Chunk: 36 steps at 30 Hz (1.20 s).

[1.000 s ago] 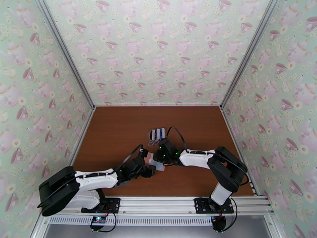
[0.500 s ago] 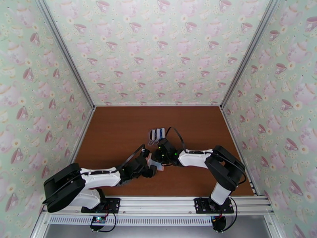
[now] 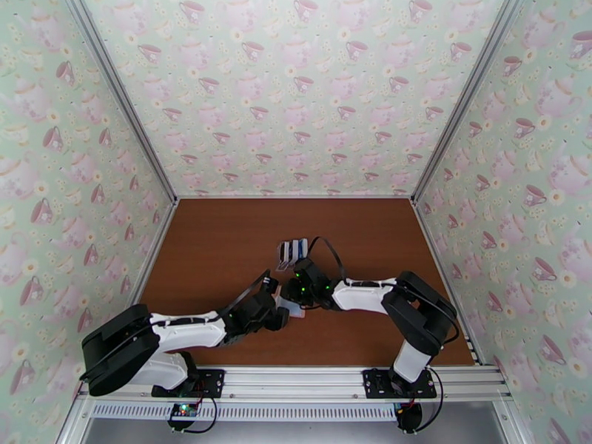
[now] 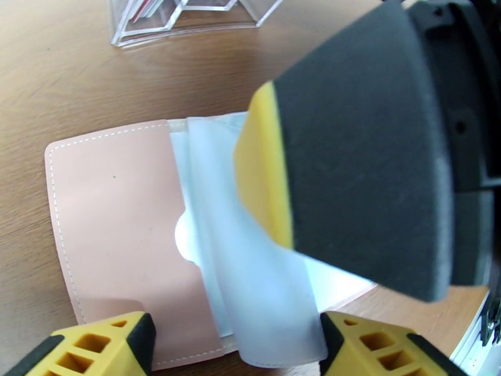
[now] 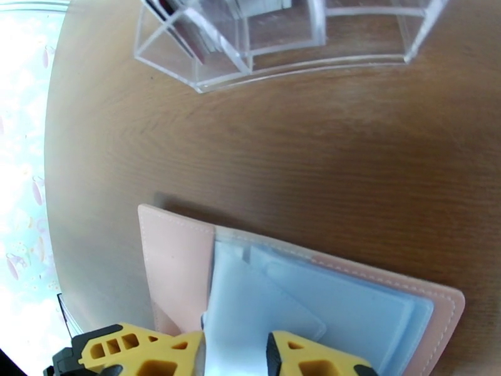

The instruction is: Put the credit cards into the card holder

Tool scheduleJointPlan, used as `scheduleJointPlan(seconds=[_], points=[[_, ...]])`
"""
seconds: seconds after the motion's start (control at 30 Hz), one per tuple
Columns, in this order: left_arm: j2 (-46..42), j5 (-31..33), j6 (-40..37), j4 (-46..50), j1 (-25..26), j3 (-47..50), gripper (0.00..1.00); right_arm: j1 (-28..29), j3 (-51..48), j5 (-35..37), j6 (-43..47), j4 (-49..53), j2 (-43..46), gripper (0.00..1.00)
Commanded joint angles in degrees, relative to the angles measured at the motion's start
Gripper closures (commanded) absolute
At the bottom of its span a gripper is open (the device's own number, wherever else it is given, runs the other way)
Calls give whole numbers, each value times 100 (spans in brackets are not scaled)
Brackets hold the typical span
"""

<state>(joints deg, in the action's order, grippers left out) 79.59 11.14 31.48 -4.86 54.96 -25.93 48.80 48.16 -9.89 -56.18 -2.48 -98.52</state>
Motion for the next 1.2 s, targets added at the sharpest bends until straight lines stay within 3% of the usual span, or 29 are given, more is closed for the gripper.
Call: scheduleJointPlan(seconds=[0.0,0.13,0.37,0.9,1.17], points=[[74,176,67,197,13,-106,33,55,127,9,-43,138,444,66],[74,162,77,197,14,-119,35,54,50,217,10,407,846,61],[27,109,60,202,15,-204,43,117,-277,343,-26,450,1079,61],[-115,12,49,348,-116,-358,48,201,-570,286,-209,-176,409,60],[-172,51,14,495,-176,-422,48,207,-633,259,-285,-358,314,50]])
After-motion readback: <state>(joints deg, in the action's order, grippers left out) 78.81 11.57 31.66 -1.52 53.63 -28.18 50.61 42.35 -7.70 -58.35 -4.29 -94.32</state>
